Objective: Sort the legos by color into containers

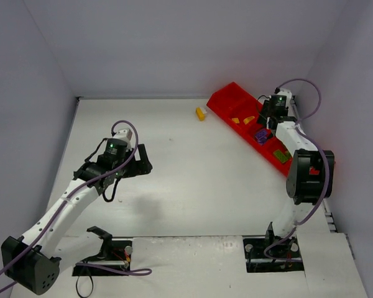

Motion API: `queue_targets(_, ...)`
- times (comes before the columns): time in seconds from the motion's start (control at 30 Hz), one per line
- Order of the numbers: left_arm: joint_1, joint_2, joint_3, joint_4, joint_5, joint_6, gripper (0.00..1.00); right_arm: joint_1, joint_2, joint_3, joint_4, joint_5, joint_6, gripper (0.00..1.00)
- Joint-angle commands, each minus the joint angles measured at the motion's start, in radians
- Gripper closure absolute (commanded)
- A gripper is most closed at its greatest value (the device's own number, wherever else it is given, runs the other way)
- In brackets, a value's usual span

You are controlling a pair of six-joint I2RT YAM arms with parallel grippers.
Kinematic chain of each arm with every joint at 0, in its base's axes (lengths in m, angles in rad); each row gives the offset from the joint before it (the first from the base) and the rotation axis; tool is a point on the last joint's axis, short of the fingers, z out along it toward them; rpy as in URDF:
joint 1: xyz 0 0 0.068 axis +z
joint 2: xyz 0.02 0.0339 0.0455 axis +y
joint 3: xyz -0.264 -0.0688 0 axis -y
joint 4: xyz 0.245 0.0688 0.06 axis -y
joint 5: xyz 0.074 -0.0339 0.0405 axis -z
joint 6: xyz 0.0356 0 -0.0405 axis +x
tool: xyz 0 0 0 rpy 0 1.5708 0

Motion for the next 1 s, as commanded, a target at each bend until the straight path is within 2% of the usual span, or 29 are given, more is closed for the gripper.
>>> queue_targets(0.0, -0.001, 0.007, 0.037, 0.059, 0.005, 0.022, 0.16, -0.023, 0.029, 0.029, 0.035, -0.043, 0.004, 1.0)
queue_targets(0.1, 0.001, 0.024, 0.038, 0.066, 0.012, 0.02, 0.16, -0.024, 0.068, 0.052, 0.021, -0.04, 0.001, 0.92)
queue_targets(0.13, -0.001, 0.03, 0.038, 0.069, 0.014, 0.022, 0.16, -0.026, 0.071, 0.052, 0.021, -0.031, 0.01, 0.76)
queue_targets(0.23, 0.001, 0.045, 0.046, 0.078, 0.018, 0.02, 0.16, -0.024, 0.071, 0.054, 0.02, -0.024, 0.004, 0.43)
queue_targets(0.33, -0.001, 0.064, 0.06, 0.085, 0.022, 0.025, 0.16, -0.015, 0.045, 0.063, 0.021, -0.043, -0.024, 0.3)
queue_targets(0.43, 0.001, 0.081, 0.07, 0.091, 0.023, 0.03, 0.16, 0.011, 0.016, 0.075, 0.029, -0.07, -0.081, 0.25)
queue_targets(0.5, -0.001, 0.09, 0.075, 0.095, 0.026, 0.03, 0.16, 0.045, 0.0, 0.089, 0.049, -0.104, -0.142, 0.25)
queue_targets(0.63, 0.001, 0.108, 0.081, 0.1, 0.031, 0.03, 0.16, 0.137, -0.001, 0.121, 0.093, -0.271, -0.264, 0.25)
queue_targets(0.77, -0.001, 0.111, 0.083, 0.095, 0.026, 0.033, 0.16, 0.203, 0.091, 0.222, 0.083, -0.395, -0.314, 0.27)
queue_targets(0.97, 0.001, 0.107, 0.093, 0.06, 0.011, 0.033, 0.16, 0.295, 0.307, 0.383, 0.081, -0.413, -0.318, 0.29)
